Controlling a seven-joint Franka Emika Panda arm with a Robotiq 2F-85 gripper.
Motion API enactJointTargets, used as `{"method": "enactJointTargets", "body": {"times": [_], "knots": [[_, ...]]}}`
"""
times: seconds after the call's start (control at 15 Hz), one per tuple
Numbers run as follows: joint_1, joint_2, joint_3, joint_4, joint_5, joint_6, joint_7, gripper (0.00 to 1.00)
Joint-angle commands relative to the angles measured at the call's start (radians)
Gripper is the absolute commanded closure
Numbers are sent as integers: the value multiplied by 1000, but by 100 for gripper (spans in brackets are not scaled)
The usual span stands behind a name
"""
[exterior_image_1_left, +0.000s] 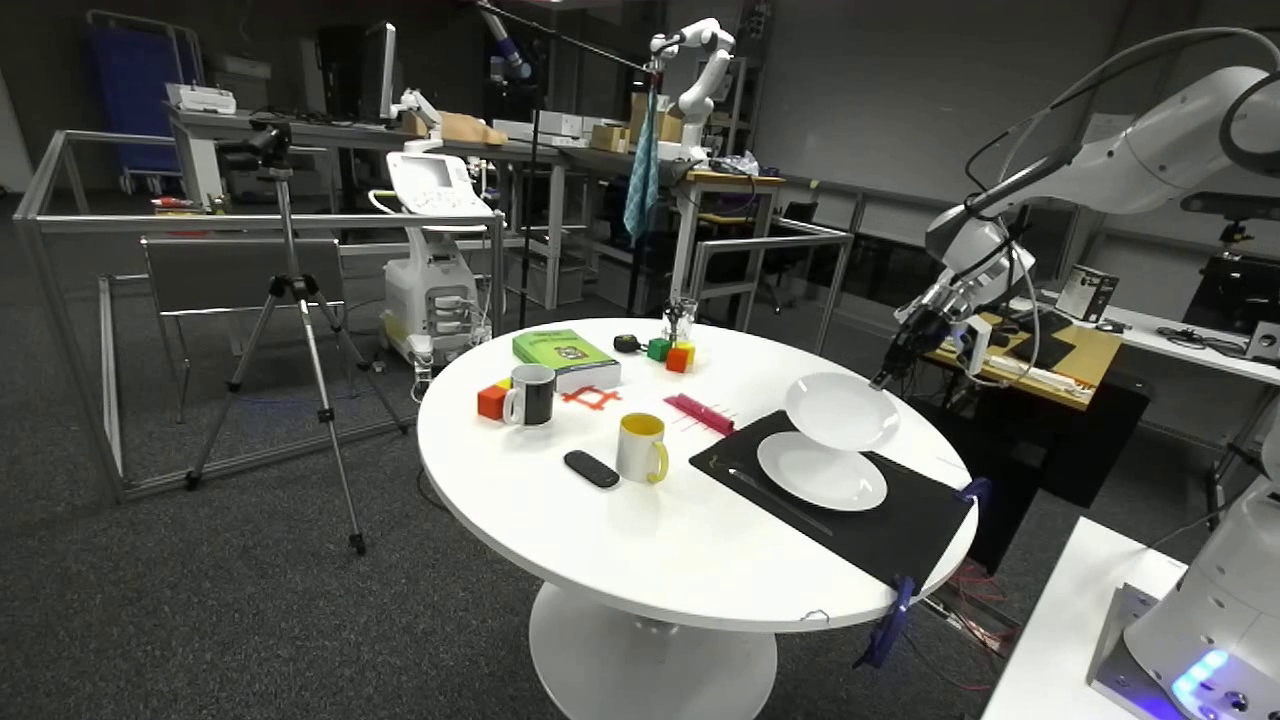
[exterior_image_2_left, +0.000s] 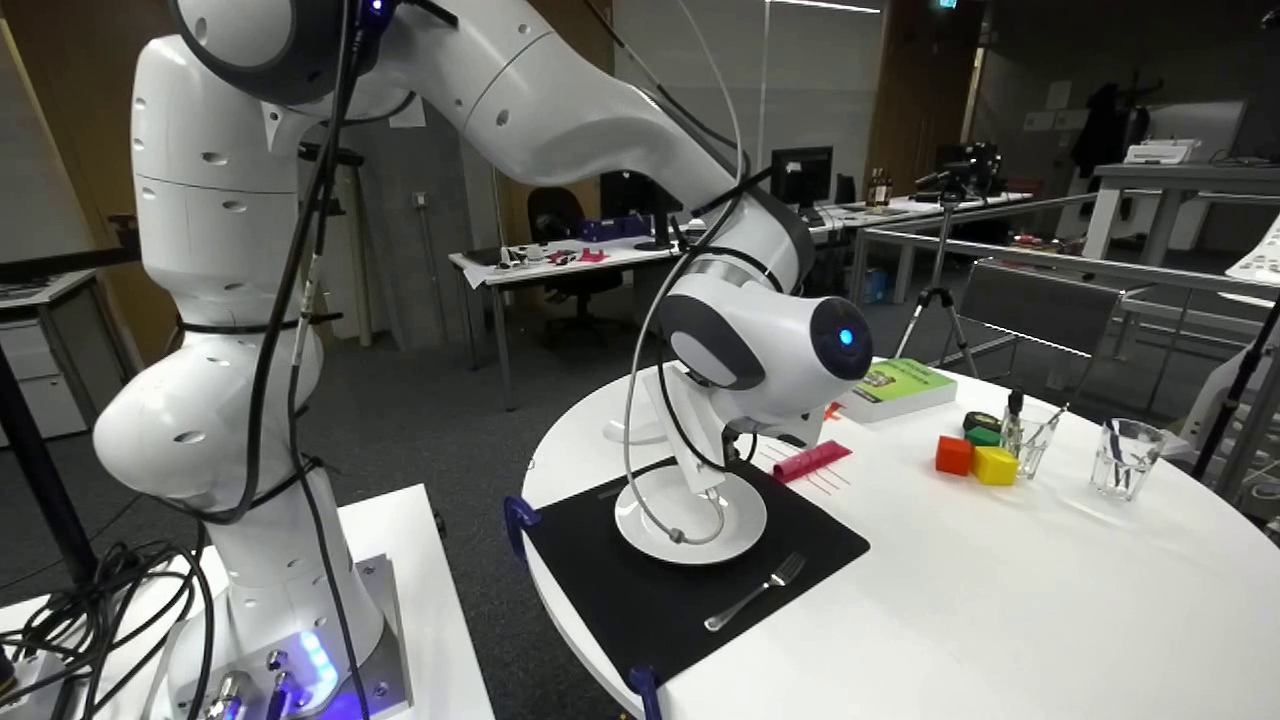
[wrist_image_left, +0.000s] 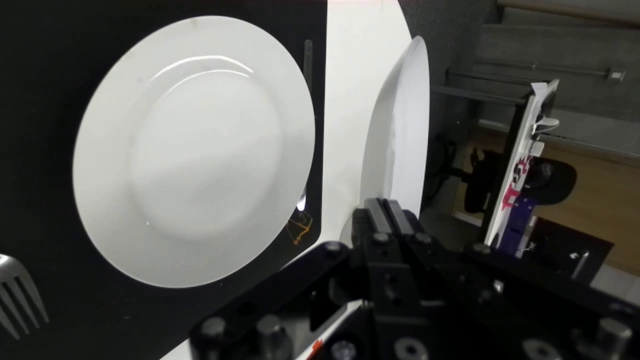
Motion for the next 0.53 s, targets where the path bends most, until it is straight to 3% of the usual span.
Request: {"method": "enactJointTargets", "body": {"times": [0.0, 0.47], "knots": [[-4, -26, -10, -24, 45, -1, -27, 99], [16, -8, 0, -12, 70, 7, -22, 99]]}}
